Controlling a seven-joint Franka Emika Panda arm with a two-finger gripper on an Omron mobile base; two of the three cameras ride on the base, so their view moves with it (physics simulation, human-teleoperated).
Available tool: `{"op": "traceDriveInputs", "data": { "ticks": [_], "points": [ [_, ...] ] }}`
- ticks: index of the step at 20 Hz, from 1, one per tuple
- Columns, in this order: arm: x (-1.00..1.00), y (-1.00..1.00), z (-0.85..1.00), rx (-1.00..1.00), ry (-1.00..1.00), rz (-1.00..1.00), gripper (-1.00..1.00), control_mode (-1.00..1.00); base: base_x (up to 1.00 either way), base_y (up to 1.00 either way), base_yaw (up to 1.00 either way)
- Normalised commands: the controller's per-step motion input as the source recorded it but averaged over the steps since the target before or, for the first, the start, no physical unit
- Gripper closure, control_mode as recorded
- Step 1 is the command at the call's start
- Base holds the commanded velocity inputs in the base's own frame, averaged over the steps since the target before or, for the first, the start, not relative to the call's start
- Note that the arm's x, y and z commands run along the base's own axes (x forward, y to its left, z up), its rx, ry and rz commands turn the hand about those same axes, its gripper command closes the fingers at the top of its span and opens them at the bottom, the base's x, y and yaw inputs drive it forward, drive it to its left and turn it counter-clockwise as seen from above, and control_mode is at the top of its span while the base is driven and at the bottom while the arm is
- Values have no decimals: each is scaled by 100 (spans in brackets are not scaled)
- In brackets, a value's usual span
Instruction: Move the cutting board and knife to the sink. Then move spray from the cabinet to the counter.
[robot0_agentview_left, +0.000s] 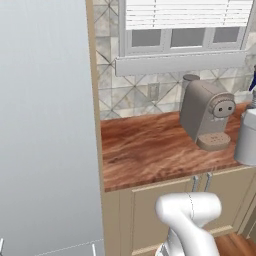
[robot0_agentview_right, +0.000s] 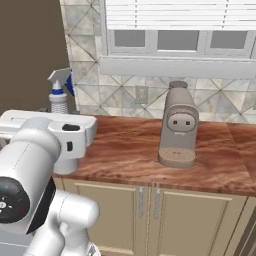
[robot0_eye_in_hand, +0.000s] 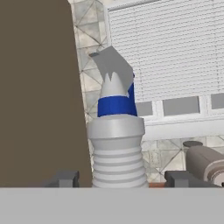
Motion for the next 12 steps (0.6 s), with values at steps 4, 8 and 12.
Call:
{"op": "traceDriveInputs", "data": {
  "ticks": [4,8,12],
  "points": [
    [0,0,0,0,0,0,100,100,25,0,0],
    [0,0,0,0,0,0,100,100,29,0,0],
    [9,8,-22,-3,0,0,100,-100,8,1,0]
  ]
}}
